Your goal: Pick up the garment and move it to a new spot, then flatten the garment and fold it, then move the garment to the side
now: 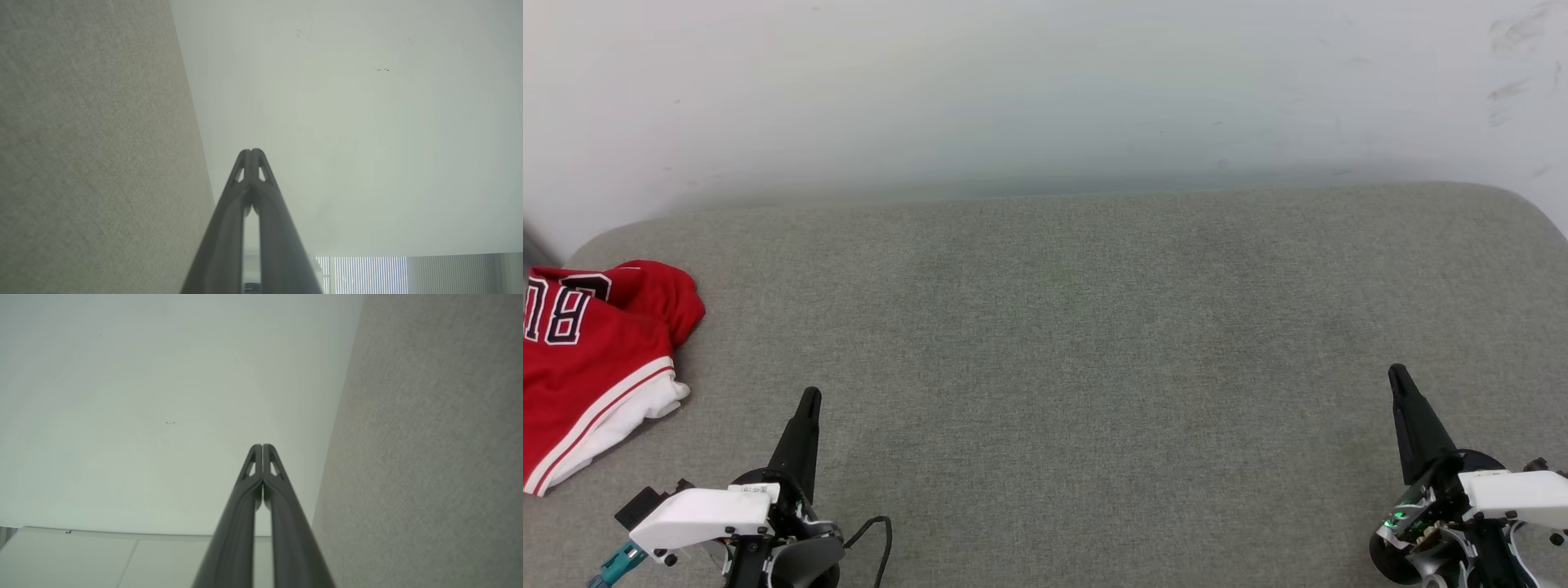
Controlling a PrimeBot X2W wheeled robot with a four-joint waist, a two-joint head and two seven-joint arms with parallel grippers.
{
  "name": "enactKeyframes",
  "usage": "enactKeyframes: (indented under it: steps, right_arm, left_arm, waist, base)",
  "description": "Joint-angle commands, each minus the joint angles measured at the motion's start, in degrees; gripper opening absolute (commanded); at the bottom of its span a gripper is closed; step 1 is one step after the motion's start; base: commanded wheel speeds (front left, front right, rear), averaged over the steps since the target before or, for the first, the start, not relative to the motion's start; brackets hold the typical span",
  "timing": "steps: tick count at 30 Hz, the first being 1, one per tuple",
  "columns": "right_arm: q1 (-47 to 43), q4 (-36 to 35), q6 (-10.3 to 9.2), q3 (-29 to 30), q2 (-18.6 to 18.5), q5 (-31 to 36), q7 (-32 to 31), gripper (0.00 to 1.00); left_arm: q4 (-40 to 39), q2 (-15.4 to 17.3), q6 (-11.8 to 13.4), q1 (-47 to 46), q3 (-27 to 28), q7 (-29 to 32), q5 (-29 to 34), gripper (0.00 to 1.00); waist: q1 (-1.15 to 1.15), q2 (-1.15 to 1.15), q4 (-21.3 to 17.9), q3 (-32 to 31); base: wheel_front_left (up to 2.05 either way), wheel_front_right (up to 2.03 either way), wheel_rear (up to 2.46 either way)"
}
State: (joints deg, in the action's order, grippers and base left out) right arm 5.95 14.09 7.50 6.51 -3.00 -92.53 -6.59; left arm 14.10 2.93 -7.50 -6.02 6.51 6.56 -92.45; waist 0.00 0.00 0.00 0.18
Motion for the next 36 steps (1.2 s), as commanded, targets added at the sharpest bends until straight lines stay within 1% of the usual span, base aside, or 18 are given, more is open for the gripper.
enactKeyframes:
  steps: [1,25,26,29,36]
  right_arm:
    - [0.7,0.0,-0.02,0.0,0.2,0.2,0.0,0.0]
    - [0.7,0.0,-0.02,0.0,0.2,0.2,0.0,0.0]
    - [-0.1,0.2,0.0,0.0,0.0,0.0,0.0,1.0]
    - [-1.3,1.6,-0.01,0.0,0.0,0.0,0.0,1.0]
    - [-2.0,0.9,-0.01,-0.1,0.1,1.9,2.1,1.0]
  left_arm:
    - [0.0,-0.1,-0.2,-0.5,0.1,0.1,0.1,0.0]
    - [0.0,-0.1,-0.2,-0.5,0.1,0.1,0.1,0.0]
    - [0.2,0.0,0.0,0.1,0.0,0.0,0.0,1.0]
    - [1.5,-0.2,0.0,1.3,-0.2,-0.1,0.0,1.0]
    - [-0.2,-0.2,0.0,1.9,-0.6,-2.2,1.2,1.0]
  waist:
    - [0.0,0.0,0.0,0.0]
    - [0.0,0.0,0.0,0.0]
    - [0.0,0.0,0.0,0.0]
    - [0.0,0.0,0.0,0.0]
    - [0.0,0.0,-0.1,0.0]
  base:
    - [0.0,0.0,0.0]
    - [0.0,0.0,0.0]
    - [0.0,0.0,0.0]
    - [0.0,0.0,0.0]
    - [0.0,0.0,0.0]
